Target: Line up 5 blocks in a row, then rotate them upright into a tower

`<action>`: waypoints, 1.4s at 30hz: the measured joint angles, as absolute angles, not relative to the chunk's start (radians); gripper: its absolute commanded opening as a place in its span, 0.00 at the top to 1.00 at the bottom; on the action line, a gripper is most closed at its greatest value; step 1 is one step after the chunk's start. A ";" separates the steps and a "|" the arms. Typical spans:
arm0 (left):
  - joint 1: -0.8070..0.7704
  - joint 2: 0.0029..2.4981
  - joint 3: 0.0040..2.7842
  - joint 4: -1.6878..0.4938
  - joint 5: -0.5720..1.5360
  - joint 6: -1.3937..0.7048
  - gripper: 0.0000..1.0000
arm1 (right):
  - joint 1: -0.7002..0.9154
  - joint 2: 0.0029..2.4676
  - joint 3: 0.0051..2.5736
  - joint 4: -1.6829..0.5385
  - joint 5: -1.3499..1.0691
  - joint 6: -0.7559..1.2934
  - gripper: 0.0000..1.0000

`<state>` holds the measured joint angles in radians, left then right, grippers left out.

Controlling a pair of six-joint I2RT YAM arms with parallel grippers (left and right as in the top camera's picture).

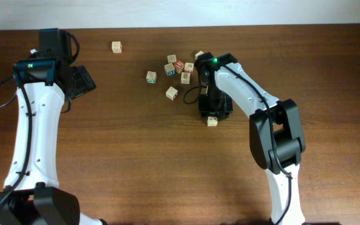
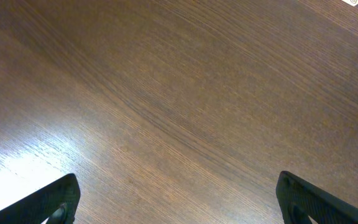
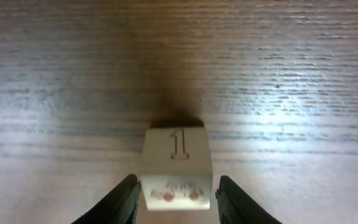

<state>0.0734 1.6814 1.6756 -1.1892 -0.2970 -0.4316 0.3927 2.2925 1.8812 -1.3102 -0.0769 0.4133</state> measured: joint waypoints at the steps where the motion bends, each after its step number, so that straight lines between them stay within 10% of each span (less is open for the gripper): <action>1: 0.073 1.681 1.676 -1.190 -0.297 -0.432 0.01 | 0.392 2.294 1.906 -1.325 -0.077 0.403 0.53; 29: 0.073 1.681 1.676 -1.189 -0.297 -0.432 0.01 | 0.558 2.508 2.216 -0.959 -0.027 0.738 0.48; 42: 0.073 1.681 1.676 -1.190 -0.297 -0.432 0.01 | 0.558 2.508 2.216 -0.945 -0.006 0.760 0.72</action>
<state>0.0734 1.6814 1.6756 -1.1896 -0.2970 -0.4316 0.5579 2.5076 2.2158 -0.9447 -0.0059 0.7605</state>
